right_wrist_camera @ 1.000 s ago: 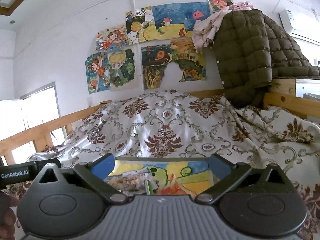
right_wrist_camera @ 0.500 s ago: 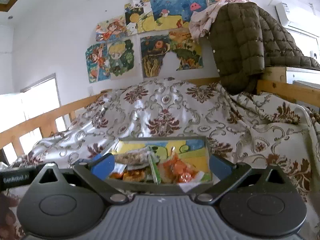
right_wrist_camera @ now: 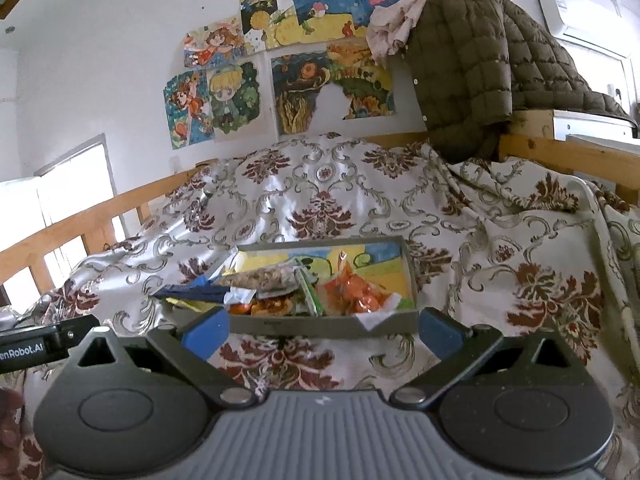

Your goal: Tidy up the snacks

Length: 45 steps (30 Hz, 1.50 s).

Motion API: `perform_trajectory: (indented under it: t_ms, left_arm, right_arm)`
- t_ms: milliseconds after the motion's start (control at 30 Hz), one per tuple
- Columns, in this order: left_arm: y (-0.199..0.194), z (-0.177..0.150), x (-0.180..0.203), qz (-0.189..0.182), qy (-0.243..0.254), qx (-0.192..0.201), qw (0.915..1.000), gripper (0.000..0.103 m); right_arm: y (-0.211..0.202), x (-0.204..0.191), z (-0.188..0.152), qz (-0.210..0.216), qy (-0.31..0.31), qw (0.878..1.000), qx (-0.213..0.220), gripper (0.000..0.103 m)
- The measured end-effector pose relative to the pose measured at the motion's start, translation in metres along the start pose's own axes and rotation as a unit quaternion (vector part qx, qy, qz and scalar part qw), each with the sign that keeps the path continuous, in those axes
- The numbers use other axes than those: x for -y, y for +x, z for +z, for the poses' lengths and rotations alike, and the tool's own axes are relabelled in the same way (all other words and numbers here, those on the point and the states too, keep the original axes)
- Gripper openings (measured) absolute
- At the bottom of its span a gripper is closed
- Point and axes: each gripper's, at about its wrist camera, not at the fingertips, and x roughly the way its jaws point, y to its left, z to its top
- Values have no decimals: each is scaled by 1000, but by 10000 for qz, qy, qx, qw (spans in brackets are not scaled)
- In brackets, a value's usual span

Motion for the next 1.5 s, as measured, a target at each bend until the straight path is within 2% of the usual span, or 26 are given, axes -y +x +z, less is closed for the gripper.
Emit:
perform_trajectory:
  t_ms: [200, 433, 867, 1500]
  left_arm:
    - [-10, -13, 3, 50, 187, -170, 9997, 102]
    - [-16, -20, 1, 155, 187, -359, 9991, 102]
    - [-25, -28, 4, 245, 422, -445, 9978, 102]
    - [-23, -28, 0, 283, 305, -515, 9978, 102]
  right_arm:
    - [-12, -7, -10, 13, -86, 9998, -164, 103]
    - [-15, -18, -20, -81, -325, 9987, -389, 103]
    - [-20, -22, -25, -154, -405, 9980, -464, 103]
    - [-15, -22, -28, -186, -431, 9970, -612, 103]
